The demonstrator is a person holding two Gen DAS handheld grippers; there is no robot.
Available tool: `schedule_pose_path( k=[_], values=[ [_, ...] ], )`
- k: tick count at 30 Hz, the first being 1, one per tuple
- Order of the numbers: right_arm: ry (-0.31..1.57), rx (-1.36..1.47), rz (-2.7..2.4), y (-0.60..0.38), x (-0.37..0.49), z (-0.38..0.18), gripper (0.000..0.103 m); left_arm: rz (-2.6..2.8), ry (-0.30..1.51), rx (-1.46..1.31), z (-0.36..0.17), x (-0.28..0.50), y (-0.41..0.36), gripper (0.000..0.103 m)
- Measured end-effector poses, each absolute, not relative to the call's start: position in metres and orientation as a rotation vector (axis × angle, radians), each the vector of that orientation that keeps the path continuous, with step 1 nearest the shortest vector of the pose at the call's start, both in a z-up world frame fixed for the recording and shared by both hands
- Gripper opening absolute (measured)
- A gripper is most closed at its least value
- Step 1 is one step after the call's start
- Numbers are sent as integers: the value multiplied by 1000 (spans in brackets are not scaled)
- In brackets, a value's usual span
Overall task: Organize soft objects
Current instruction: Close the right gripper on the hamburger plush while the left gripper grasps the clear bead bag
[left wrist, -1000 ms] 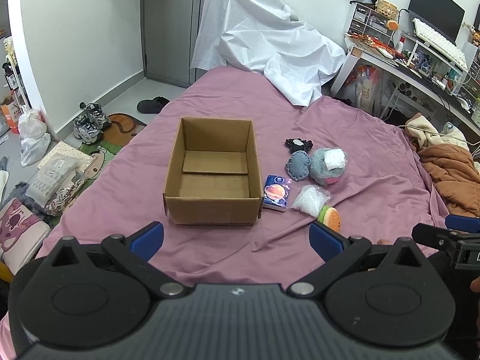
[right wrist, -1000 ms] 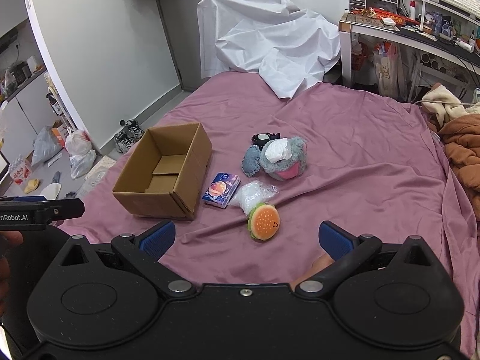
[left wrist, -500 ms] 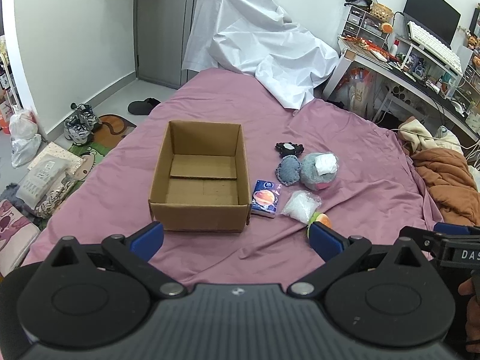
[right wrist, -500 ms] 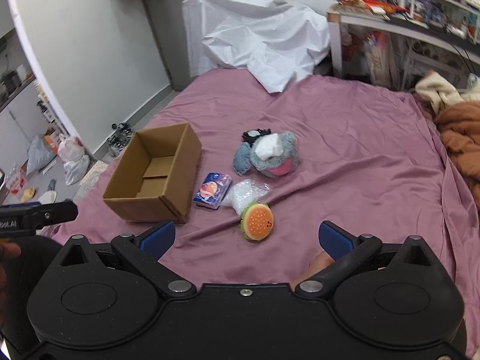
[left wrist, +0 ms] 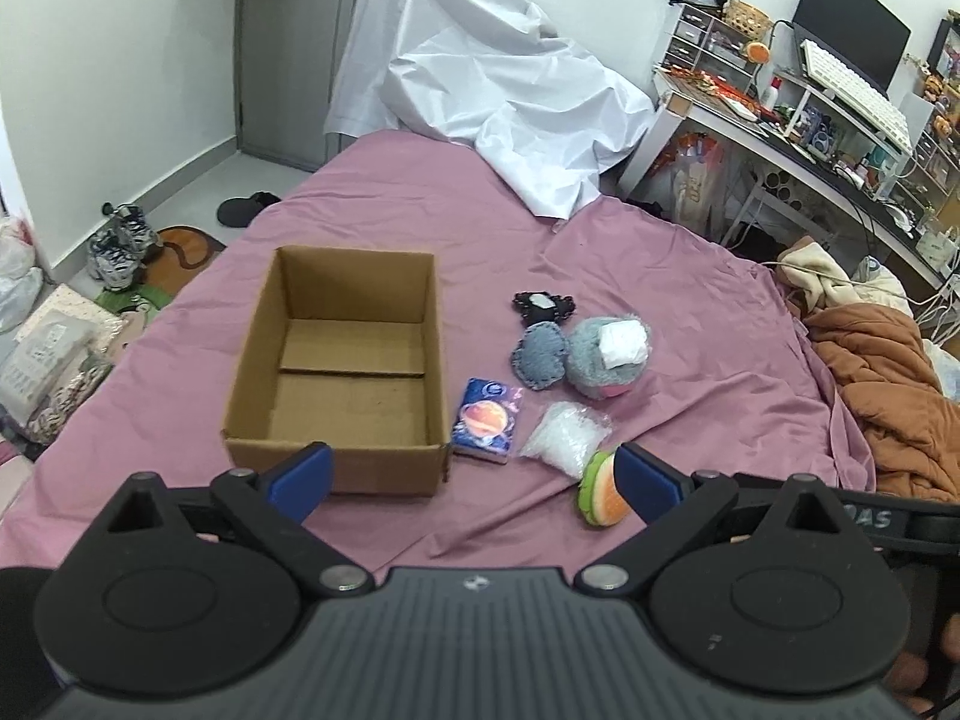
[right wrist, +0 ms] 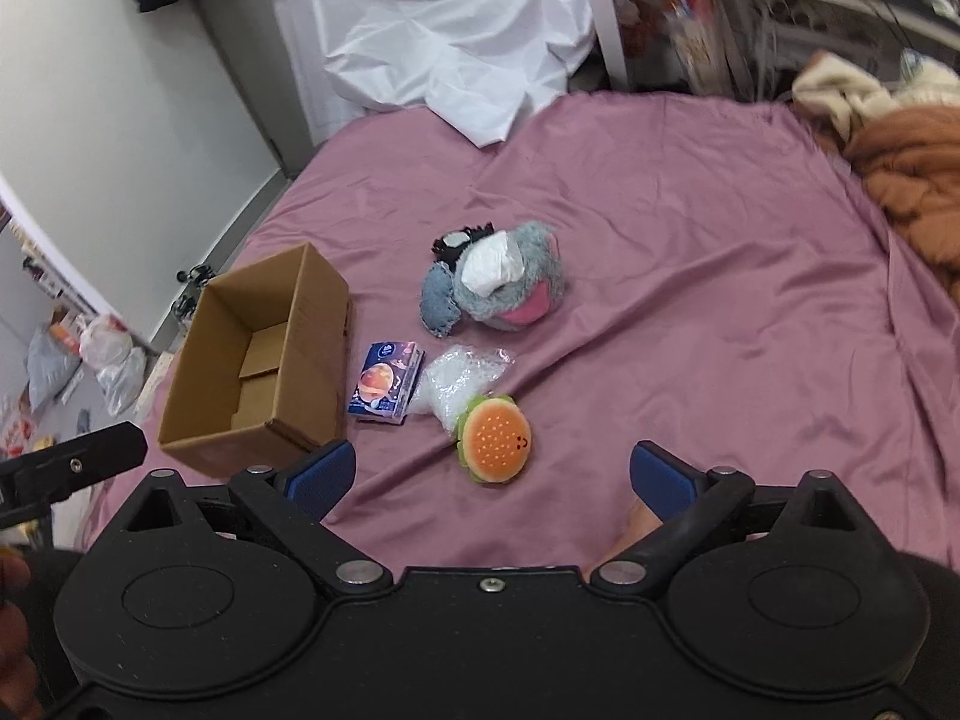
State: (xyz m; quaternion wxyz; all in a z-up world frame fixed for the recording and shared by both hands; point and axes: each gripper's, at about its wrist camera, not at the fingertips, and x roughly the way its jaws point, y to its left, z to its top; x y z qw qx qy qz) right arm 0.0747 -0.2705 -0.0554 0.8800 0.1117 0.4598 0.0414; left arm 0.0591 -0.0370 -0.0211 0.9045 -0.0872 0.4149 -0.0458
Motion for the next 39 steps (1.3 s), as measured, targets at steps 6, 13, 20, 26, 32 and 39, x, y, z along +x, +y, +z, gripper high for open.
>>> schedule_pose_path(
  k=[6, 13, 20, 26, 32, 39],
  values=[
    [1008, 315, 53, -272, 90, -75, 91, -136, 873, -216, -33, 83, -47, 96],
    [1038, 373, 18, -276, 108, -92, 86, -148, 915, -222, -56, 109, -62, 88],
    [1067, 380, 44, -274, 125, -111, 84, -163, 960, -225, -76, 132, -72, 77],
    [1085, 381, 55, -273, 133, -128, 78, -177, 1009, -227, -98, 150, -79, 69],
    [1107, 431, 55, -278, 140, -142, 67, -203, 1061, -235, -118, 164, -89, 60],
    [1149, 511, 42, -286, 152, -161, 61, -231, 1103, -233, -134, 185, -100, 55]
  ],
)
